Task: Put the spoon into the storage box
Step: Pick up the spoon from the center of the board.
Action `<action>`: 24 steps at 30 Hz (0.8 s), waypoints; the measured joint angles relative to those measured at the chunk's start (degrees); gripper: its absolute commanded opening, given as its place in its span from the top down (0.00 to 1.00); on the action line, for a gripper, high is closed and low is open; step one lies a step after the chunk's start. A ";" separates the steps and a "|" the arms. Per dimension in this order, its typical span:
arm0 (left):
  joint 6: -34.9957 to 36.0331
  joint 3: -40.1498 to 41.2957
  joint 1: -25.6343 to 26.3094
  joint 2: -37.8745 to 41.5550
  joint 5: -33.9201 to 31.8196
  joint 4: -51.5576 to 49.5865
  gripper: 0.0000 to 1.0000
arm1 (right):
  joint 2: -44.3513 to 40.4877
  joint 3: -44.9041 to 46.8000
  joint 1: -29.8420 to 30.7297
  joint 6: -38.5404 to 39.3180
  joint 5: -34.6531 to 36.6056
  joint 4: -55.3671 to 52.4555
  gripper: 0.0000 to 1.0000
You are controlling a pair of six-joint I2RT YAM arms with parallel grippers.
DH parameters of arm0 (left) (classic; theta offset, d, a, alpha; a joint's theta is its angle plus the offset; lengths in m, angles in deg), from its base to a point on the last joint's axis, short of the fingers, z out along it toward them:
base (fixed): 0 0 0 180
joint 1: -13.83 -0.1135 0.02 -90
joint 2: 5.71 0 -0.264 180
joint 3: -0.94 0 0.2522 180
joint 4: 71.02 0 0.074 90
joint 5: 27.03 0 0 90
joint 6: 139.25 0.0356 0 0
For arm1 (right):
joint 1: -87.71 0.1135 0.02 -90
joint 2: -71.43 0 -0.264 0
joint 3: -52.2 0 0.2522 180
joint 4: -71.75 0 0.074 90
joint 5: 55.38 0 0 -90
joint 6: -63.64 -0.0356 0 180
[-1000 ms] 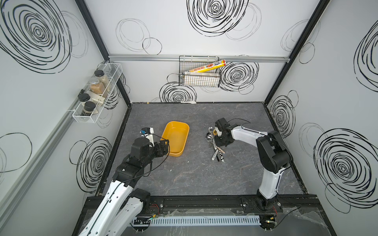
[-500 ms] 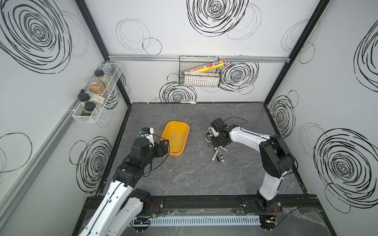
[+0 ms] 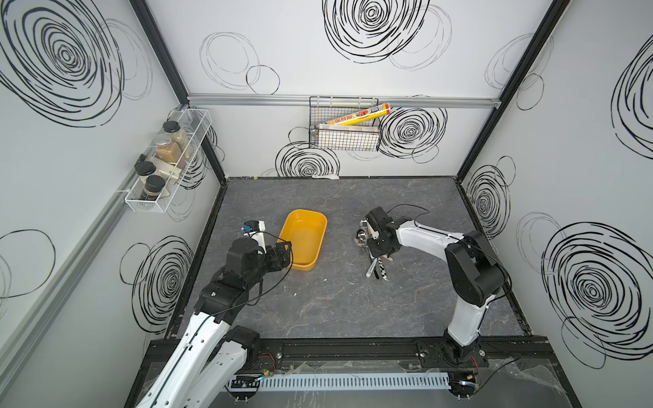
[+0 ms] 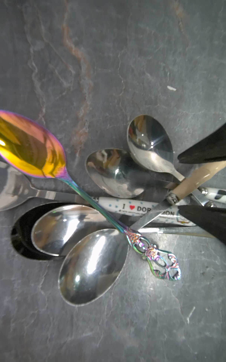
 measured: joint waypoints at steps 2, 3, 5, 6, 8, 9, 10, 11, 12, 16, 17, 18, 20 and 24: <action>0.00 0.00 0.00 0.00 0.00 0.00 0.23 | 0.44 0.00 0.00 0.15 0.04 0.02 0.62; 0.00 0.00 0.00 0.00 0.00 0.02 0.23 | 0.61 0.00 0.00 0.15 0.04 0.02 0.63; 0.00 0.00 0.00 0.00 0.00 0.02 0.23 | 0.92 0.00 0.00 0.17 0.02 0.04 0.64; 0.00 0.00 0.00 0.00 0.00 0.00 0.23 | 1.05 0.00 0.00 0.17 0.00 0.07 0.65; 0.00 0.00 0.00 0.00 0.00 0.02 0.23 | 1.33 0.00 0.00 0.20 -0.07 0.07 0.66; 0.00 0.00 0.00 0.00 0.00 0.02 0.23 | 1.51 0.00 0.00 0.22 -0.17 0.09 0.67; 0.00 0.00 0.00 0.02 0.00 0.00 0.23 | 1.79 0.00 -0.02 0.26 -0.39 0.09 0.68; 0.00 0.00 0.00 0.04 0.00 0.02 0.23 | 2.08 0.00 -0.02 0.33 -0.55 0.09 0.69; 0.00 0.02 0.00 0.09 0.00 0.02 0.23 | 2.34 0.00 -0.02 0.37 -0.57 0.09 0.71; 0.00 0.33 -0.02 0.50 0.07 0.33 0.23 | 2.36 0.00 -0.02 0.48 -0.50 0.24 0.77; 0.00 0.35 -0.02 0.48 0.09 0.37 0.23 | 2.36 0.00 -0.02 0.55 -0.50 0.31 0.79; 0.00 0.35 0.00 0.33 0.15 0.42 0.23 | 2.34 0.00 -0.02 0.55 -0.48 0.37 0.80; 0.02 0.35 -0.02 -0.04 0.28 0.42 0.23 | 2.32 0.00 -0.02 0.57 -0.50 0.52 0.85; 0.00 0.39 -0.02 -0.50 0.24 0.39 0.24 | 2.10 -0.02 -0.02 0.63 -0.74 0.81 0.91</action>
